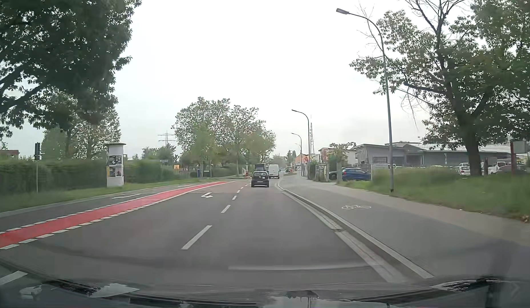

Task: Follow the waypoints while adhering to traffic rules and regulations

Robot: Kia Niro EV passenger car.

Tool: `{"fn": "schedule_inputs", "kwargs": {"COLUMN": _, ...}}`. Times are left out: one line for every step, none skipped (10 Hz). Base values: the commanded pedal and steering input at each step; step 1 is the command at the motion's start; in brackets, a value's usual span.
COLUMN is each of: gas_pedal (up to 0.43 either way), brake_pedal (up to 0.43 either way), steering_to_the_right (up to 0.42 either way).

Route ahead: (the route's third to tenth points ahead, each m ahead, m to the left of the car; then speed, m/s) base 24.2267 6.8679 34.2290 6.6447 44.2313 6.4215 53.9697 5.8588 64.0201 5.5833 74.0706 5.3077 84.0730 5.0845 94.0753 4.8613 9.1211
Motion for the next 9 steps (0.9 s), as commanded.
{"fn": "schedule_inputs", "kwargs": {"gas_pedal": 0.209, "brake_pedal": 0.0, "steering_to_the_right": -0.013}}
{"fn": "schedule_inputs", "kwargs": {"gas_pedal": 0.209, "brake_pedal": 0.0, "steering_to_the_right": -0.017}}
{"fn": "schedule_inputs", "kwargs": {"gas_pedal": 0.209, "brake_pedal": 0.0, "steering_to_the_right": -0.019}}
{"fn": "schedule_inputs", "kwargs": {"gas_pedal": 0.197, "brake_pedal": 0.0, "steering_to_the_right": -0.019}}
{"fn": "schedule_inputs", "kwargs": {"gas_pedal": 0.189, "brake_pedal": 0.0, "steering_to_the_right": -0.019}}
{"fn": "schedule_inputs", "kwargs": {"gas_pedal": 0.169, "brake_pedal": 0.0, "steering_to_the_right": -0.019}}
{"fn": "schedule_inputs", "kwargs": {"gas_pedal": 0.157, "brake_pedal": 0.0, "steering_to_the_right": -0.019}}
{"fn": "schedule_inputs", "kwargs": {"gas_pedal": 0.157, "brake_pedal": 0.0, "steering_to_the_right": -0.019}}
{"fn": "schedule_inputs", "kwargs": {"gas_pedal": 0.157, "brake_pedal": 0.0, "steering_to_the_right": -0.019}}
